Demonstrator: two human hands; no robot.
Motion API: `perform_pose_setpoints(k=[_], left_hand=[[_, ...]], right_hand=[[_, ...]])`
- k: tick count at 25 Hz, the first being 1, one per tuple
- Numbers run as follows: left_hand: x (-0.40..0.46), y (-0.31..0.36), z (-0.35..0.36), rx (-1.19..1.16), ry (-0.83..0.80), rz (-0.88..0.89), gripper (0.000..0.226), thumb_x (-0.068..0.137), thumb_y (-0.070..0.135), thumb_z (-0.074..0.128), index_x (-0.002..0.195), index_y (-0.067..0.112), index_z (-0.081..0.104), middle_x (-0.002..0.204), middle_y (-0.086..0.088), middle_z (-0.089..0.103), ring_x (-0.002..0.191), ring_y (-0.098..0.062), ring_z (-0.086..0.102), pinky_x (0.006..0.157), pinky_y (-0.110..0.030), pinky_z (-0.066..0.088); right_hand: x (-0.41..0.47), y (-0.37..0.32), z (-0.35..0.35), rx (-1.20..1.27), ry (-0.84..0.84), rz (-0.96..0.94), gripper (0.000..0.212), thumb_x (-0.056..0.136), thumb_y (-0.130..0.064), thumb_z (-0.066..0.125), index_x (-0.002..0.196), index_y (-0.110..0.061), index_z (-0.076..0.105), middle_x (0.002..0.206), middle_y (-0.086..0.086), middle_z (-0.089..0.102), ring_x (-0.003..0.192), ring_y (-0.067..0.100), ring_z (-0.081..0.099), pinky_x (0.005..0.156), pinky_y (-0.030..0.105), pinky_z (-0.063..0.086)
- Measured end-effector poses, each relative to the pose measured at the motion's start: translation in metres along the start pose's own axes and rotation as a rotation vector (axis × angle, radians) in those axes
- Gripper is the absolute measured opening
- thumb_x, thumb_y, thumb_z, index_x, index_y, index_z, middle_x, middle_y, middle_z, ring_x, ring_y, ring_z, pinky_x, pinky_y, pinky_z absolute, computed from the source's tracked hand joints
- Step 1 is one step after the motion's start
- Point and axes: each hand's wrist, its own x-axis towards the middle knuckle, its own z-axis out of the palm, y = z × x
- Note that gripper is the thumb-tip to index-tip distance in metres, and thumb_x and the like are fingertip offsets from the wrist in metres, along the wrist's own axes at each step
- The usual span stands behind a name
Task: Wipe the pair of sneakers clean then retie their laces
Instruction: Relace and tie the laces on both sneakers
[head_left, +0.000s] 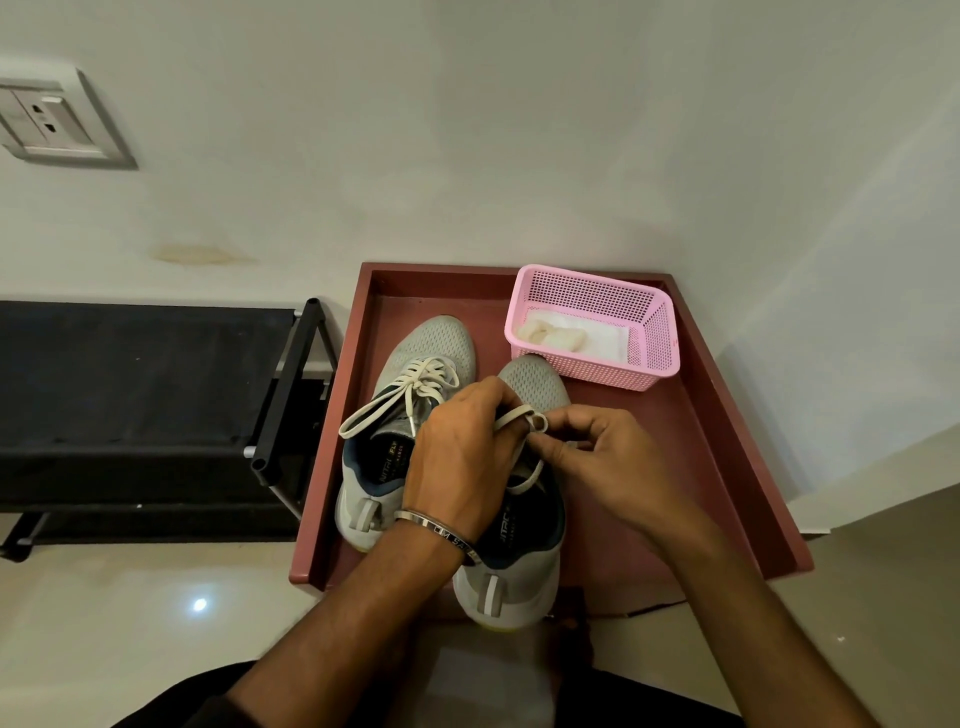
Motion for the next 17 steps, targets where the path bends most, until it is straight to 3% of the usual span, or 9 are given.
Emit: perform_pose_setpoints(k=[3,6,8,12,13,15,17], left_hand=[[0.0,0.0,-0.001,0.013,-0.002,0.002,0.009,0.089,0.026,0.067,0.088,0.019,0.06,0.083,0.008,0.064,0.075,-0.009,0.058,0.065,-0.03,0.049],[0.0,0.0,-0.001,0.015,-0.012,-0.016,0.01,0.088,0.027,0.069,0.089,0.021,0.061,0.084,0.009,0.064,0.076,-0.006,0.059,0.066,-0.026,0.049],[0.0,0.0,0.0,0.018,-0.014,-0.019,0.01,0.087,0.028,0.07,0.088,0.022,0.062,0.084,0.01,0.063,0.077,-0.006,0.058,0.066,-0.024,0.048],[0.0,0.0,0.0,0.028,-0.004,0.001,0.011,0.089,0.029,0.067,0.088,0.021,0.06,0.084,0.009,0.06,0.074,-0.007,0.055,0.065,-0.025,0.047],[0.0,-0.001,0.0,0.029,-0.007,0.0,0.01,0.089,0.029,0.067,0.088,0.021,0.06,0.084,0.009,0.06,0.075,-0.007,0.055,0.065,-0.025,0.047],[0.0,-0.001,-0.001,0.041,-0.015,0.008,0.009,0.089,0.028,0.067,0.089,0.023,0.06,0.086,0.01,0.06,0.078,-0.006,0.055,0.068,-0.025,0.046],[0.0,-0.002,-0.002,0.043,-0.024,0.027,0.008,0.088,0.028,0.069,0.09,0.024,0.063,0.087,0.011,0.061,0.08,-0.005,0.056,0.07,-0.025,0.047]], right_hand=[[0.0,-0.001,-0.002,0.038,0.116,-0.024,0.014,0.087,-0.005,0.069,0.095,-0.013,0.077,0.088,0.0,0.077,0.083,0.009,0.072,0.072,0.018,0.054],[-0.003,-0.002,-0.002,-0.237,0.355,-0.161,0.017,0.086,-0.012,0.072,0.098,-0.022,0.077,0.087,-0.014,0.075,0.085,0.001,0.069,0.073,0.017,0.055],[-0.002,-0.002,0.005,-0.314,0.43,-0.197,0.017,0.085,-0.009,0.07,0.093,-0.023,0.074,0.082,-0.014,0.073,0.082,0.002,0.069,0.072,0.018,0.055],[0.004,0.001,0.012,0.143,0.343,0.038,0.013,0.083,-0.008,0.075,0.085,-0.015,0.064,0.08,0.003,0.07,0.075,0.016,0.068,0.071,0.03,0.056],[0.003,0.002,0.009,0.071,0.385,-0.004,0.014,0.081,-0.008,0.076,0.084,-0.016,0.065,0.079,0.002,0.07,0.075,0.015,0.067,0.07,0.028,0.056],[0.001,0.004,0.001,-0.311,0.503,-0.184,0.016,0.08,-0.005,0.076,0.083,-0.018,0.067,0.079,-0.005,0.067,0.071,0.008,0.064,0.066,0.018,0.053],[0.0,0.004,-0.003,-0.578,0.55,-0.324,0.017,0.078,0.001,0.074,0.084,-0.014,0.069,0.083,-0.007,0.063,0.072,0.007,0.059,0.062,0.021,0.052]])
